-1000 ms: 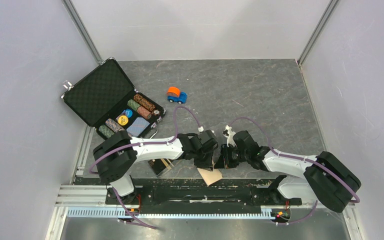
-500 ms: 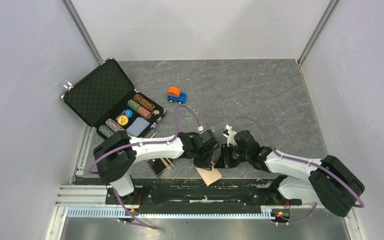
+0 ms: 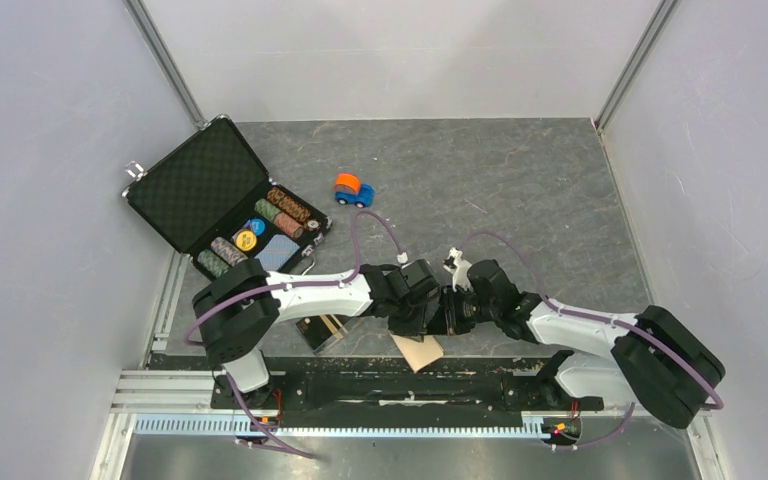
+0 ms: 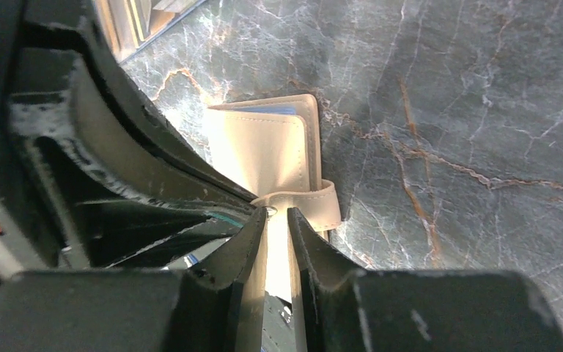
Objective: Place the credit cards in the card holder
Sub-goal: Close the card holder at the corner of the board.
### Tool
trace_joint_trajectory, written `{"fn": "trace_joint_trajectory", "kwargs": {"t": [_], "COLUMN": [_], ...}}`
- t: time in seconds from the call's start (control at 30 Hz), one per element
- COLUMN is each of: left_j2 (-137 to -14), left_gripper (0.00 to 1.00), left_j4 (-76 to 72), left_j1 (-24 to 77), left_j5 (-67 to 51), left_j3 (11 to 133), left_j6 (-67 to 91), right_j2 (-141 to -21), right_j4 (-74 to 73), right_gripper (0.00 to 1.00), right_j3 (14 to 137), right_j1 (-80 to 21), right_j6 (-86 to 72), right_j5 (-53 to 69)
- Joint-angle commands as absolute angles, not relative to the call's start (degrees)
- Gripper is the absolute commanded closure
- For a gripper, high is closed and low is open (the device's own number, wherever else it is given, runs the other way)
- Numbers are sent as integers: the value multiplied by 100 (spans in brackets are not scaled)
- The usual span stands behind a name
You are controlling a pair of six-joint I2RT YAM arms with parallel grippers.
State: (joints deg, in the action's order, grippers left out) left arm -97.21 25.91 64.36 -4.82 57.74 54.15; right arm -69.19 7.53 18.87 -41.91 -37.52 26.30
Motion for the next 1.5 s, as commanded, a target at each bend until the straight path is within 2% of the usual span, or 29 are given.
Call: {"fn": "trace_joint_trajectory", "kwargs": {"t": [0.0,0.13,0.33,0.43,0.53,0.73,0.9,1.47], "left_j2": [-9875,-9820,-9655,-9534,-9419,-9533,-9680,-9496], "left_gripper": [98,98,66,64,67,88,98,98], "left_j4": [2632,2628,2645,2709,2757,2739,2707,2826], "left_j1": [6464,6465,6461,6467,6459,6453,6453,6475], "left_j5": [-565,-563,-501,-352,-195,-240,-323,-141], "left_j3": [5840,5836,5854,5848,5812,5776,5707,5543], "left_j6": [5423,5423,5423,5448,5480,5493,5506,5735], "right_j2": [-7154,-7351,-7469,-7504,-7511,-7481,-7464,-7465], "right_j4": [1023,866,725,639,568,482,465,29], "right_gripper": [82,83,83,83,83,83,84,87], "right_j3": [1888,1881,1881,1931,1959,1969,1978,2151], "right_j1": [-4225,-4222,-4233,-4239,-4253,-4279,-4308,-4562], "right_j6": [-3807,-3768,-3718,-3674,-3641,-3595,-3576,-3394], "right_j5": [2742,2714,2646,2613,2587,2562,2575,2305]}}
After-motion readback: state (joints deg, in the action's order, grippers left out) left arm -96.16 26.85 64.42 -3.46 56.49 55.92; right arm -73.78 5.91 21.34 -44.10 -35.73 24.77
